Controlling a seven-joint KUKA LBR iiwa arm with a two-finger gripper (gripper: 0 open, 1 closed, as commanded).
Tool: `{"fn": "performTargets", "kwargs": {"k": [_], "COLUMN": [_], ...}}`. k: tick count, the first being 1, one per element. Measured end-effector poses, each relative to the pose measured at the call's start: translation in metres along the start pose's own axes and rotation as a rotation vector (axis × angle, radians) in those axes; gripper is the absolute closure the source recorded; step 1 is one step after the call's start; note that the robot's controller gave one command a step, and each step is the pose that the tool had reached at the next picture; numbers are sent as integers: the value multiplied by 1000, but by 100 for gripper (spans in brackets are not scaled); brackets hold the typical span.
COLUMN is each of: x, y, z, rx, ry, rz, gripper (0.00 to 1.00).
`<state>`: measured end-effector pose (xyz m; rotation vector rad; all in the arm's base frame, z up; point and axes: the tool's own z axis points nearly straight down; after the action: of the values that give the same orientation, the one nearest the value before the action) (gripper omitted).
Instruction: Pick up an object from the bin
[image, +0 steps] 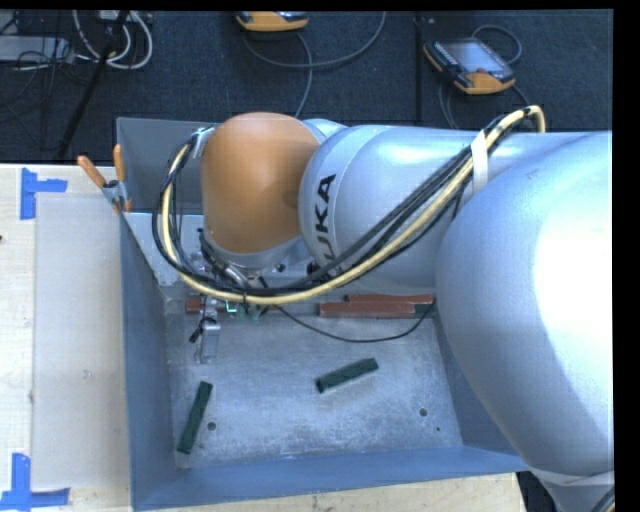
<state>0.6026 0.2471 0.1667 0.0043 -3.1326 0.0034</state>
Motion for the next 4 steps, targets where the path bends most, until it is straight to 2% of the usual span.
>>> {"fn": "performTargets", "kwargs": {"k": [1,2,3,4], "x": [-6,-4,-1,110], "y": [-32,-109,-170,-201], "z": [42,98,-9,51], "rx": [1,2,7,-1], "ry": [-4,-4,-18,0], "rz": [-444,-865,-939,-766], "gripper": [0,0,0,0]}}
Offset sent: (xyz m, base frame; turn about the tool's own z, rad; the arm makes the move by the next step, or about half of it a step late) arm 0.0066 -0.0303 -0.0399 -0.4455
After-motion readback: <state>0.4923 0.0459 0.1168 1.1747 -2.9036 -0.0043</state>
